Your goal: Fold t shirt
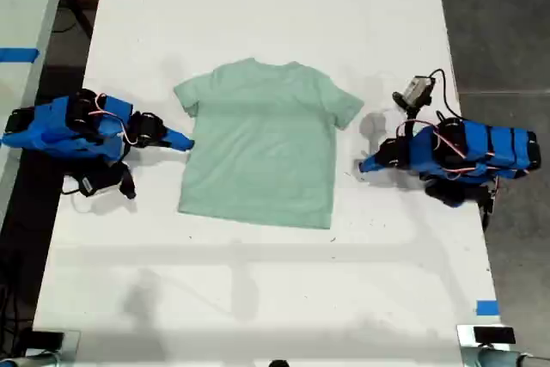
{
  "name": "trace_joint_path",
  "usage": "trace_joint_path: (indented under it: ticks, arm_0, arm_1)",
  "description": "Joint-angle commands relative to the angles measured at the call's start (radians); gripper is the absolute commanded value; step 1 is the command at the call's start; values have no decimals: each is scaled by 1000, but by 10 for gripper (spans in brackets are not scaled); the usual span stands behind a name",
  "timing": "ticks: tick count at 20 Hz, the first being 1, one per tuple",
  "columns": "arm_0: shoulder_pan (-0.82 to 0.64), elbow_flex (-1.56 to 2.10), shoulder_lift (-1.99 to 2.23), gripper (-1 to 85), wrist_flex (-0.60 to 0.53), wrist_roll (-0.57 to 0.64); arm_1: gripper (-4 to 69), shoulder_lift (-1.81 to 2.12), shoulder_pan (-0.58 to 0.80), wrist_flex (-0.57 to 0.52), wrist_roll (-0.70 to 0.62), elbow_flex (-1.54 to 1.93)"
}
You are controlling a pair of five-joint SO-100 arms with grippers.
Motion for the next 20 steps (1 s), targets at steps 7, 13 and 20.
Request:
trace_joint_path:
  ticks: [7,13,20]
  arm_0:
    - [-8,0,6,50,2,-17]
    - [-8,0,6,51,2,-17]
    - [-8,0,6,51,2,-17]
  arm_1:
    - [19,-293,198,143,-210,-354]
    - [210,-1108,638,2,-657,-911]
    - [218,-1548,861,-310,-788,-996]
